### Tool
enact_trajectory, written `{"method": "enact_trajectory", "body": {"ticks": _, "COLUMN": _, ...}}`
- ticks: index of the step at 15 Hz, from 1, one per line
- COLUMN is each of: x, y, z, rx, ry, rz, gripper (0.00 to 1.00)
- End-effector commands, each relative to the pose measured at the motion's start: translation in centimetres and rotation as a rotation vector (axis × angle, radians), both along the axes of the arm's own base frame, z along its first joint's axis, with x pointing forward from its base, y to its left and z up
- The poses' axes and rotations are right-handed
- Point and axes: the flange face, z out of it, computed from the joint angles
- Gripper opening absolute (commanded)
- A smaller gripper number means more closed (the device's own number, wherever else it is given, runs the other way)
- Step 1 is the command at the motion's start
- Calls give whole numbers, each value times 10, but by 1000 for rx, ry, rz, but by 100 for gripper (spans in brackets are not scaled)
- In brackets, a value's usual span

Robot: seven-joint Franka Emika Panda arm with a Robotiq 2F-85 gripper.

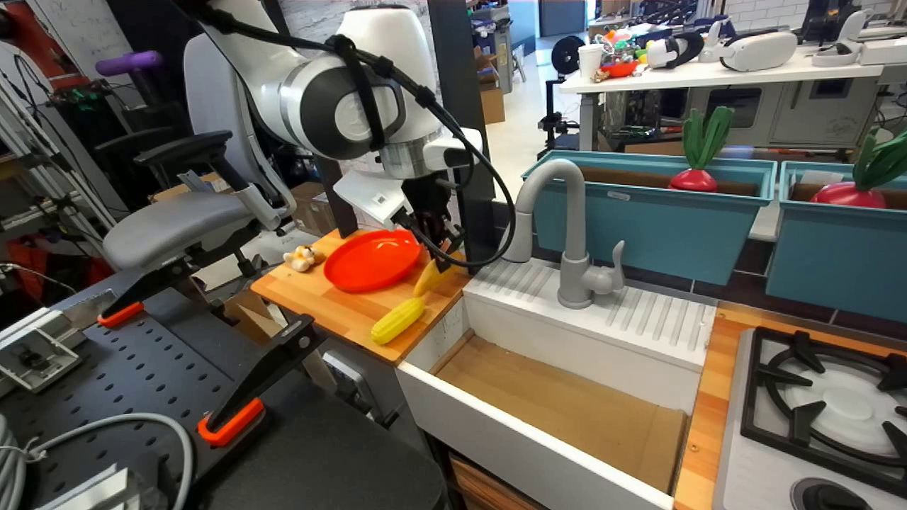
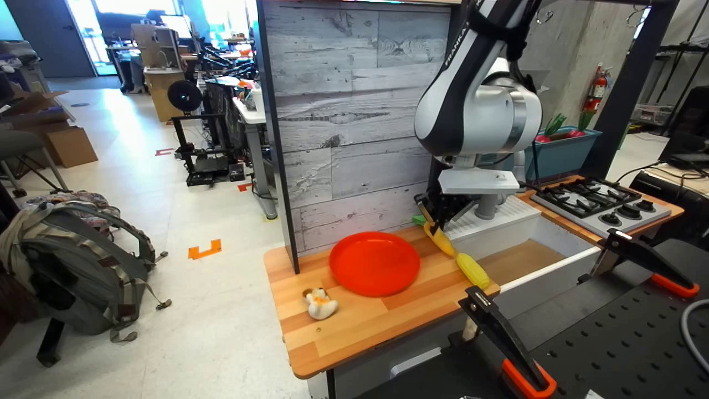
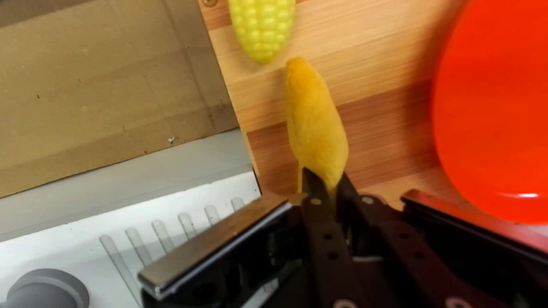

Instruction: Pick up the carrot plush toy from the counter and put it on the plate

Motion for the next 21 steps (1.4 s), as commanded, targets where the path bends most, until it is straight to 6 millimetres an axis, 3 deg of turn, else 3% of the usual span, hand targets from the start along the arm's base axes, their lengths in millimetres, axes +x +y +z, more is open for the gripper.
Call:
{"method": "enact_trajectory", "body": {"ticks": 1, "x": -2, "y": 16, "z": 40, "rx": 33, "ry": -39, "rz": 43, "gripper": 2}}
{"method": "enact_trajectory", "body": {"ticks": 5, "x": -9, "y": 37, "z": 64, "rx": 61, "ry": -42, "rz": 79, "gripper": 2}}
{"method": "enact_trajectory", "body": {"ticks": 8, "x": -13, "y": 52, "z": 73, "rx": 98, "ry": -33, "rz": 110, "gripper": 2}}
{"method": "enact_trajectory", "body": {"ticks": 11, "x": -7, "y": 80, "z": 76, "rx": 138, "ry": -34, "rz": 168, "gripper": 2}}
{"method": "enact_trajectory", "body": {"ticks": 15, "x": 1, "y": 108, "z": 69, "rx": 167, "ry": -5, "rz": 219, "gripper": 2}}
{"method": "enact_trajectory", "body": {"ticks": 21, "x": 1, "y": 106, "z": 44, "rx": 169, "ry": 87, "rz": 234, "gripper": 2}}
